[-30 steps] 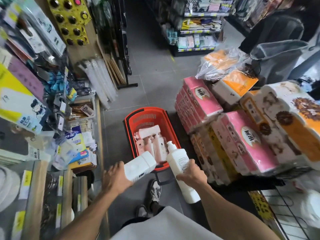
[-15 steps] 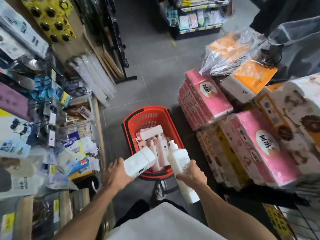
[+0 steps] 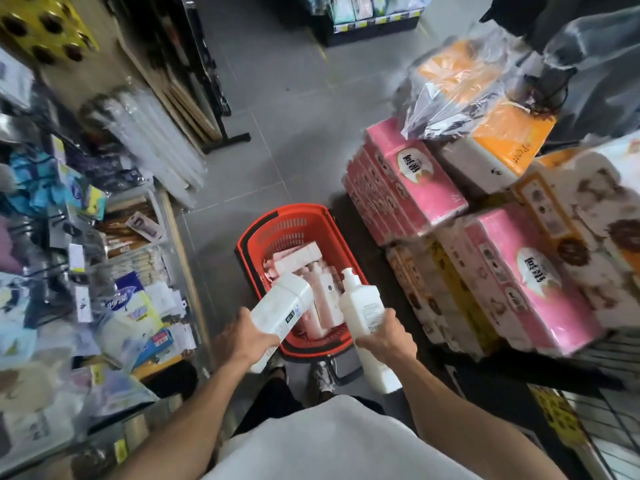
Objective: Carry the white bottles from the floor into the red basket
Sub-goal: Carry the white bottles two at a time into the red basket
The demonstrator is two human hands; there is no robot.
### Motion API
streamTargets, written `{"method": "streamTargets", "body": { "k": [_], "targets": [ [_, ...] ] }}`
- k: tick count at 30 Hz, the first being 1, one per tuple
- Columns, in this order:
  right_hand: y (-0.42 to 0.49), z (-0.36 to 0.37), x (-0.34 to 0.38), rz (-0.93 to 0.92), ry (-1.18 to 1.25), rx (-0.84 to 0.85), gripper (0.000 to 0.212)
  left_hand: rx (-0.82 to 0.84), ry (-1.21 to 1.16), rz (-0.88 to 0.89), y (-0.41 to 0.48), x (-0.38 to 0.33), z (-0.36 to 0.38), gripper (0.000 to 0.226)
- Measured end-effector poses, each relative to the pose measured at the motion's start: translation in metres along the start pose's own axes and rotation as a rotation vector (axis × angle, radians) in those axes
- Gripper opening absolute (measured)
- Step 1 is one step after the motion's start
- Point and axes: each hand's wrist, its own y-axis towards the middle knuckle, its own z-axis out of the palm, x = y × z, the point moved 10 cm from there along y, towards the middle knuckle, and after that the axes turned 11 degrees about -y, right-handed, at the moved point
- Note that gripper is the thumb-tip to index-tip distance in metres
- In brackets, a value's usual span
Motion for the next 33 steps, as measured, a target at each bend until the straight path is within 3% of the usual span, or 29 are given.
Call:
{"method": "streamTargets", "body": {
  "k": [8,16,33],
  "targets": [
    [0.005,0.012,0.035,0.094,0.175,0.014,0.085,0.087,-0.142,-0.023,0.058,-0.005,-0.018,0.069],
    [0.060,0.044,0.050,0.131,0.275,0.021,0.070,0.055,-0.413,-0.107,0.109,0.003,0.034,0.073],
    [0.194,0.138,0.048,0.164,0.416,-0.003,0.064,-0.030,-0.514,-0.220,0.215,0.003,0.145,0.070]
  ]
}}
